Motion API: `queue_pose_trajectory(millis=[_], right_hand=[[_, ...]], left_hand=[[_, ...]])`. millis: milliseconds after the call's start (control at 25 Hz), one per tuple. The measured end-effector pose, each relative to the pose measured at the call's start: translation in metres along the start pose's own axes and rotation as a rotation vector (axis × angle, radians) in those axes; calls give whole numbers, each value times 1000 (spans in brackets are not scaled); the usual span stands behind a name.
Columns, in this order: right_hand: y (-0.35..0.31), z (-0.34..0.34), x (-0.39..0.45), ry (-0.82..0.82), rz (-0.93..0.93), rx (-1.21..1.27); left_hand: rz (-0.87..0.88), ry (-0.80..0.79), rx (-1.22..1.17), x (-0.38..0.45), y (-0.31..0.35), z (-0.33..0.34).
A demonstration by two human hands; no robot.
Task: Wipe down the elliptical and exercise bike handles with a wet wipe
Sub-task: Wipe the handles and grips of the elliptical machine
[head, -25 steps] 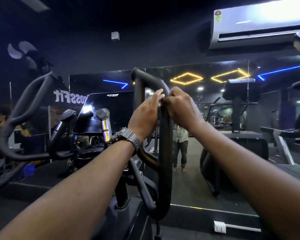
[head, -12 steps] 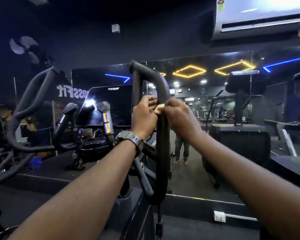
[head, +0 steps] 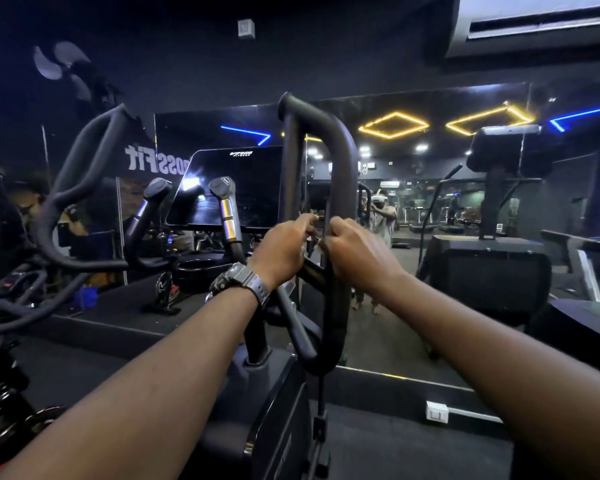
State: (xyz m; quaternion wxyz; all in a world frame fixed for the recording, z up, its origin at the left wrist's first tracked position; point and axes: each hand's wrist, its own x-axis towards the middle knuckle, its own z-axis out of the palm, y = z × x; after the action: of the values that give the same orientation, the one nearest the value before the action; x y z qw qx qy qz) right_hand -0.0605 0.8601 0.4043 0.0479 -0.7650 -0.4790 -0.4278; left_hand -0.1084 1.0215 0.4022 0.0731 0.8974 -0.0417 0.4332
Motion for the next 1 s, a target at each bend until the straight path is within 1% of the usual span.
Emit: queue_pose_trajectory(millis=[80,120,160,280,320,400,440,520,600,720,800,880,920,960,1000], right_hand=[[11,-9,15,98,82,-7],[9,-9,14,100,123,-21],[2,-5,8,65,128,-33],[-22,9,-15,-113,42,-60],[-20,5,-12,-99,73,-77],[-18,1,-5,15,195,-115],[-24,2,-10,38,251,-115],[-52,16,-31,-1,321,-68],[-73,26,-47,-30,387,-64],[-81,17,-13,-8,468,1],[-85,16,25,-8,534,125],[-76,14,56,-40,649,249],[-71,12,60,-87,696,283],[-69,10,55,-124,703,273],[-71,9,44,-126,678,232]], left_hand=[[32,-5,2,-1,-4,-1],[52,-8,8,-2,-7,-1],[76,-3,13,-3,-12,-1],[139,25,-10,-5,-25,-3],[149,37,-24,-6,-26,-4],[163,72,-38,-11,-25,-7],[173,97,-29,-14,-24,-7],[147,161,-42,-19,-27,-6],[82,210,-99,-23,-30,-4],[65,217,-145,-26,-32,-3],[82,235,-177,-25,-35,-5],[97,259,-213,-24,-39,-4],[91,265,-228,-25,-39,-3],[80,266,-240,-25,-39,-1],[64,254,-253,-26,-40,1]])
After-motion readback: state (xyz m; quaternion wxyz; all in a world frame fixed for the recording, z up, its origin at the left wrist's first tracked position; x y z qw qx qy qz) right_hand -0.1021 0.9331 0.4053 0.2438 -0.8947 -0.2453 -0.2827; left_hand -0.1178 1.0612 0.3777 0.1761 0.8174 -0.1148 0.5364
